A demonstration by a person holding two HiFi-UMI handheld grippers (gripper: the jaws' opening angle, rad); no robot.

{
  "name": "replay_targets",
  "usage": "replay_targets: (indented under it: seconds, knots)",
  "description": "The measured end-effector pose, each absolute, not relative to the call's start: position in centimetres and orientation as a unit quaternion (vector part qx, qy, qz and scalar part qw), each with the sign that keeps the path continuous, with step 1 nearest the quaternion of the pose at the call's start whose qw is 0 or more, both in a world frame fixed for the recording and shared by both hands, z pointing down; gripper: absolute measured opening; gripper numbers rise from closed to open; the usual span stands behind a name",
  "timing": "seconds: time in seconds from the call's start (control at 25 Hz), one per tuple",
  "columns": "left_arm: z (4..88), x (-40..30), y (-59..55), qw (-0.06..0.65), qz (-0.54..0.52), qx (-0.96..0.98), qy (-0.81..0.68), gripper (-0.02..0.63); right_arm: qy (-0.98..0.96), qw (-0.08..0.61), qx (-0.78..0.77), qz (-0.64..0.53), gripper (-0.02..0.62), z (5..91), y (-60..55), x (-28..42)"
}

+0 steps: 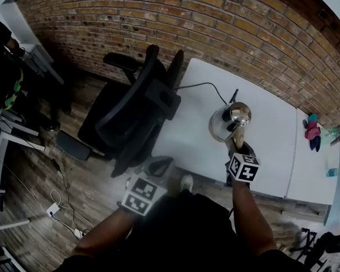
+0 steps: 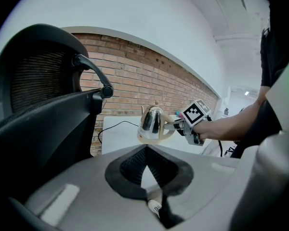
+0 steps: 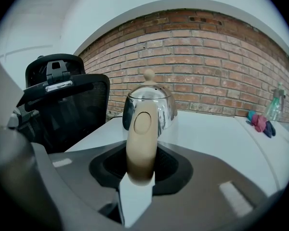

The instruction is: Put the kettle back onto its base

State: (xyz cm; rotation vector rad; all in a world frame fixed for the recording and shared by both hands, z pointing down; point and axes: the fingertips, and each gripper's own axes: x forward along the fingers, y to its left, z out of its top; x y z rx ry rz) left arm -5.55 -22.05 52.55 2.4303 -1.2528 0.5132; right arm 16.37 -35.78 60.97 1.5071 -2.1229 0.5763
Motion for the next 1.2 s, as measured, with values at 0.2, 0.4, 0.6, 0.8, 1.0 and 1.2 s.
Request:
replay_targets:
  seconds: [0.2, 0.4, 0.6, 0.8, 1.0, 1.2]
  knots:
    - [52.4, -6.1, -21.6, 0.177, 0.184, 0.859, -0.443, 0.000, -0.772, 0.241, 0.550, 0.207, 0.140, 61.0, -35.8, 16.5]
    - [52.2, -6.5, -21.1, 0.171, 0.185, 0.861, -0.441, 0.000, -0.770, 0.252, 0.549, 0.205, 0.146, 61.0, -35.6, 16.5]
    - [51.9, -6.8, -20.5, 0.166, 0.185, 0.865, -0.436, 0.000, -0.764, 0.252, 0.558, 0.201, 0.167, 60.7, -34.9, 16.8]
    - [51.5, -7.2, -19.4, 0.161, 0.186, 0.869, -0.430, 0.000, -0.757, 0.254, 0.570, 0.193, 0.193, 60.2, -33.3, 17.0]
    - [51.2, -7.8, -18.1, 0.153, 0.186, 0.873, -0.424, 0.000, -0.753, 0.246, 0.580, 0.189, 0.201, 59.6, -31.7, 16.8]
    - [51.0, -8.4, -16.5, 0.150, 0.184, 0.878, -0.416, 0.000, -0.748, 0.241, 0.589, 0.189, 0.201, 59.0, -29.4, 16.5]
